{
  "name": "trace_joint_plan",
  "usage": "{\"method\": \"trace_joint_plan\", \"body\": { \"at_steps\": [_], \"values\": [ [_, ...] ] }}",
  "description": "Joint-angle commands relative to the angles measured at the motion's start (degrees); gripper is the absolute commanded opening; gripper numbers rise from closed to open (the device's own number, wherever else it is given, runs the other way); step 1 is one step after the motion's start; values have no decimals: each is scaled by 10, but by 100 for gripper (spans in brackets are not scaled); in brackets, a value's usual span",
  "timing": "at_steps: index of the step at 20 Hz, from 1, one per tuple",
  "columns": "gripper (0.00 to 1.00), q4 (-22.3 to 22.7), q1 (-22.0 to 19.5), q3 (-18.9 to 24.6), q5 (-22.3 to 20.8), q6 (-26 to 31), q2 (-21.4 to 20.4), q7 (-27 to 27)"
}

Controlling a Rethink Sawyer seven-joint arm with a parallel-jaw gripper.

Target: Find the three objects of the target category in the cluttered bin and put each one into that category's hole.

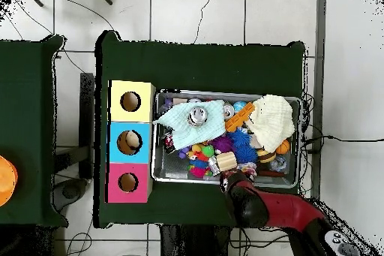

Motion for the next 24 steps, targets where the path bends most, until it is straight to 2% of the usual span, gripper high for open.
{"method": "trace_joint_plan", "body": {
  "at_steps": [1, 4, 11, 20, 21, 24],
  "values": [
    [100, 1, -33, 63, -9, 64, -25, 6],
    [100, 6, -48, 79, -3, 81, -38, -5],
    [100, 7, -47, 79, -11, 89, -42, -2],
    [100, -15, -47, 61, -48, 61, -7, -6],
    [0, -6, -58, 71, -50, 19, -7, 19],
    [0, -7, -35, 46, -63, -24, -15, 42]
  ]
}}
